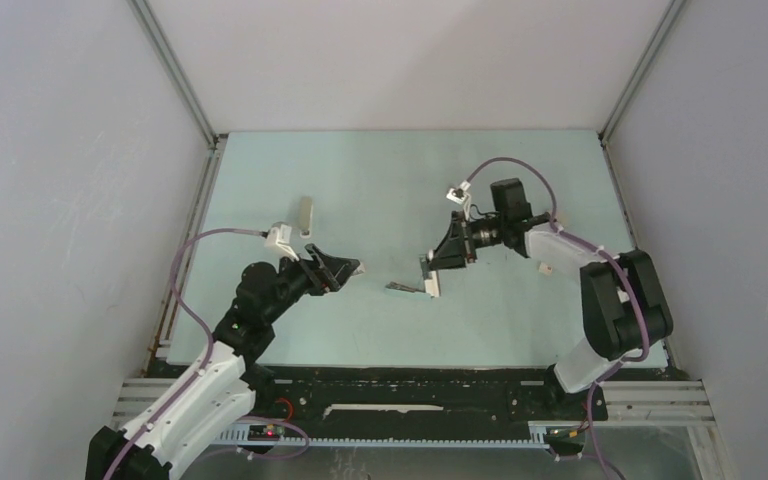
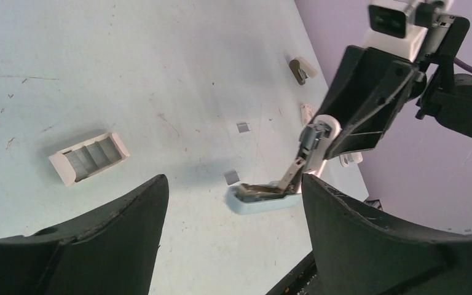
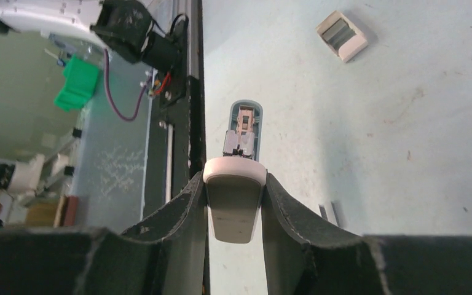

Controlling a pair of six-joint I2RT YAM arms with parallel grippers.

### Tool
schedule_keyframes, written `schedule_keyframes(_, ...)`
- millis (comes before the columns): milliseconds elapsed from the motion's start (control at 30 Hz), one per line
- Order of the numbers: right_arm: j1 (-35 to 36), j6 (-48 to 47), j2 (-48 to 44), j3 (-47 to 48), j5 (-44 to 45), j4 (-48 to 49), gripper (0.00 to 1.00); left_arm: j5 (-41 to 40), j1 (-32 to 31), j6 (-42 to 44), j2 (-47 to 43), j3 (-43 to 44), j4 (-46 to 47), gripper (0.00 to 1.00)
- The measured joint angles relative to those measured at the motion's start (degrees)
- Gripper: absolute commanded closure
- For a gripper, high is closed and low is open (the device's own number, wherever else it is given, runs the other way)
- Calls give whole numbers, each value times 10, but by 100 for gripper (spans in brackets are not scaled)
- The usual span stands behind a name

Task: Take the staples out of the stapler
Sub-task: Unload the staple at the center of the board.

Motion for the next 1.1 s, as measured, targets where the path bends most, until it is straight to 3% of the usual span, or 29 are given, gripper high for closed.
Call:
schedule_keyframes(200, -56, -248, -24, 18, -46, -211, 100, -1, 2, 3, 4, 0, 4, 16)
schedule_keyframes(333, -61, -398, -4, 102, 15, -404, 100, -1, 5, 5, 5, 0, 8, 16)
schedule_keyframes(467, -76, -483, 15, 174, 86, -554, 100, -1, 9, 10, 3, 0, 8, 16)
schedule_keyframes(633, -102, -493, 10, 180, 229, -651, 100, -1, 12, 12, -8, -1, 10, 15)
schedule_keyframes(833, -87, -447, 2, 206, 402, -682, 100, 4, 14, 12, -8, -1, 27, 15)
schedule_keyframes(967, -87, -426, 6, 254, 408, -690, 100, 39, 13, 7, 23, -9, 98, 13)
schedule_keyframes(1100, -95, -415, 20, 295, 374, -707, 100, 71, -24, 9, 115, -15, 226, 12)
